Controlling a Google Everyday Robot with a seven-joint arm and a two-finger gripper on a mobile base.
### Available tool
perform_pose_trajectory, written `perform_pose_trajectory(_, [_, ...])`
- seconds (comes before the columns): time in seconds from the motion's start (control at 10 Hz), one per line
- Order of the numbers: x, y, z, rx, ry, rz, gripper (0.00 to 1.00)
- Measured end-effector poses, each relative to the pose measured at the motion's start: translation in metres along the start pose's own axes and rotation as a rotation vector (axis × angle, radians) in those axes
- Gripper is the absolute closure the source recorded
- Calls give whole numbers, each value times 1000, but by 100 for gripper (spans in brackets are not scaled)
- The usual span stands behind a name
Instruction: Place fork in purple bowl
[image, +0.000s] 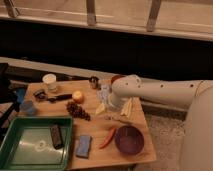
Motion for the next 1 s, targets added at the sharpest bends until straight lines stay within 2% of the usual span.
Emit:
perform_pose_trajectory(0.4, [-1,4,17,2,31,-6,20])
perform_pose_trajectory(0.7, [1,4,30,-11,62,1,20])
perform_pose_trajectory(1.0, [-2,17,42,17,76,-38,20])
